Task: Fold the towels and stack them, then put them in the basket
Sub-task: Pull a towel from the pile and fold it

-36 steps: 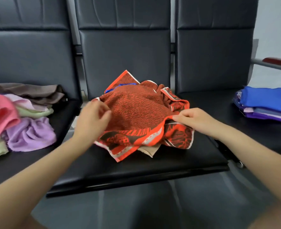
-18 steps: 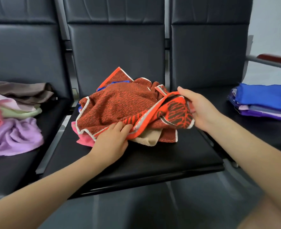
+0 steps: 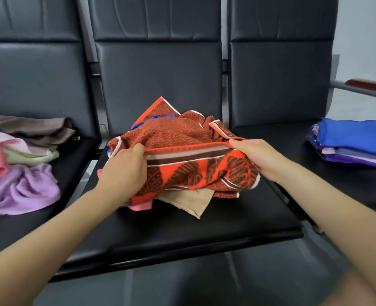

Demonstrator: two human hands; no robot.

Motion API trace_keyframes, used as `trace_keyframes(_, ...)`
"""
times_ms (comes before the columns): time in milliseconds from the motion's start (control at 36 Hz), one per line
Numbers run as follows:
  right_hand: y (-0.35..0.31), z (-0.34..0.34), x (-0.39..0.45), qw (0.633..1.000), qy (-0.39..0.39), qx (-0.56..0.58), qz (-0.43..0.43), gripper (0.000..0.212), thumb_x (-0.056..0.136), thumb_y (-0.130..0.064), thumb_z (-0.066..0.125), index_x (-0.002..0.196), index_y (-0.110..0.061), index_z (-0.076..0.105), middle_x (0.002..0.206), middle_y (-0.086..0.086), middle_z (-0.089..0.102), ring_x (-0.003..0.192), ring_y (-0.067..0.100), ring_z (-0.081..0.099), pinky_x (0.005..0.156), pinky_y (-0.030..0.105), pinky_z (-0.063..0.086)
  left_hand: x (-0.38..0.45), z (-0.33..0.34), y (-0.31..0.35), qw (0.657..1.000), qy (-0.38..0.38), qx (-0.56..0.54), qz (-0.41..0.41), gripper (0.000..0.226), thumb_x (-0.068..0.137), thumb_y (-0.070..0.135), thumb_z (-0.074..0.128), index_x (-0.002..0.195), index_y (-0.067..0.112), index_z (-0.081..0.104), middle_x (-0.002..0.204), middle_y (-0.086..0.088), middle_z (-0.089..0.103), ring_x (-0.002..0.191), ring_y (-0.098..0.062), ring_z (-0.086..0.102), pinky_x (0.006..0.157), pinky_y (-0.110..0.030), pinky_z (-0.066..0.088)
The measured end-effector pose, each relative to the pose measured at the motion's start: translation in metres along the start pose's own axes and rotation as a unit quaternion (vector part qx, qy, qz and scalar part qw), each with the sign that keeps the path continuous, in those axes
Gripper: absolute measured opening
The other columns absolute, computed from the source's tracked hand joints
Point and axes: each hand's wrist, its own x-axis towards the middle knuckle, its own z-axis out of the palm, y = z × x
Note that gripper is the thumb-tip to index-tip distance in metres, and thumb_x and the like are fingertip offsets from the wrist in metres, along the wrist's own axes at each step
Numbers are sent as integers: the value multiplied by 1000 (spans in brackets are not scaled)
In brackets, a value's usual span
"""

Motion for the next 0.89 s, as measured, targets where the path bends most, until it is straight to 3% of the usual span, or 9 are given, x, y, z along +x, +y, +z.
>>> trace_keyframes(111,-12,1,-1,999,-32,32,-29,23,90,-27,67,99,-6,70,88,9,75,79,20,73,68,29,59,5,-5,2,999,-16,-48,1,35,96,42,48,84,10,40,70,3,47,66,-21,43,62,-35,26)
trace_keyframes(167,-16,-1,2,994,-63,75,-44,16,89,-23,68,92,-7,68,84,8,75,75,18,73,62,27,57,11,-6,-6,995,-52,-72,45,36,95,42,50,80,12,38,64,6,42,61,-17,41,60,-32,24)
trace_keyframes(250,-16,-5,9,990,-76,110,-47,37,75,-28,72,102,-4,68,96,13,74,88,24,72,73,33,57,19,-12,-25,984,-90,-130,80,38,96,45,43,79,11,46,65,1,50,63,-20,49,60,-32,28)
trace_keyframes(333,-6,-7,21,990,-49,128,-32,42,81,-22,70,116,0,65,108,19,71,99,30,69,83,39,55,25,-17,-43,983,-55,-153,84,38,94,45,47,94,11,65,78,7,64,77,-17,58,67,-28,36)
trace_keyframes(389,3,-4,29,992,-20,124,-17,35,86,-17,69,116,1,65,108,20,71,96,29,70,82,39,55,28,-16,-54,984,-34,-167,57,11,95,30,58,94,24,68,73,23,63,79,-9,60,65,-17,37)
trace_keyframes(444,10,3,36,992,9,128,-3,32,86,-15,70,113,0,66,108,20,70,92,28,71,81,38,55,30,-13,-59,980,-35,-197,5,8,93,29,61,88,32,67,73,31,64,77,-1,59,68,-8,40)
trace_keyframes(611,13,26,56,989,75,126,-14,17,88,-14,70,104,-10,71,94,11,72,76,19,72,65,28,57,30,5,-56,910,-66,-368,-182,21,92,35,60,76,40,73,81,20,71,82,0,62,78,-23,47)
trace_keyframes(722,21,43,70,996,69,58,6,22,92,-20,65,111,-12,68,107,15,71,93,28,69,88,41,55,32,14,-56,893,-56,-362,-262,16,81,46,59,72,48,72,95,7,71,95,-15,64,95,-36,48)
trace_keyframes(889,16,54,71,990,-6,133,53,18,88,-23,69,105,-17,69,100,13,72,92,29,69,88,43,55,36,21,-60,851,-62,-409,-322,14,84,39,63,81,29,73,98,3,72,97,-17,65,99,-38,47)
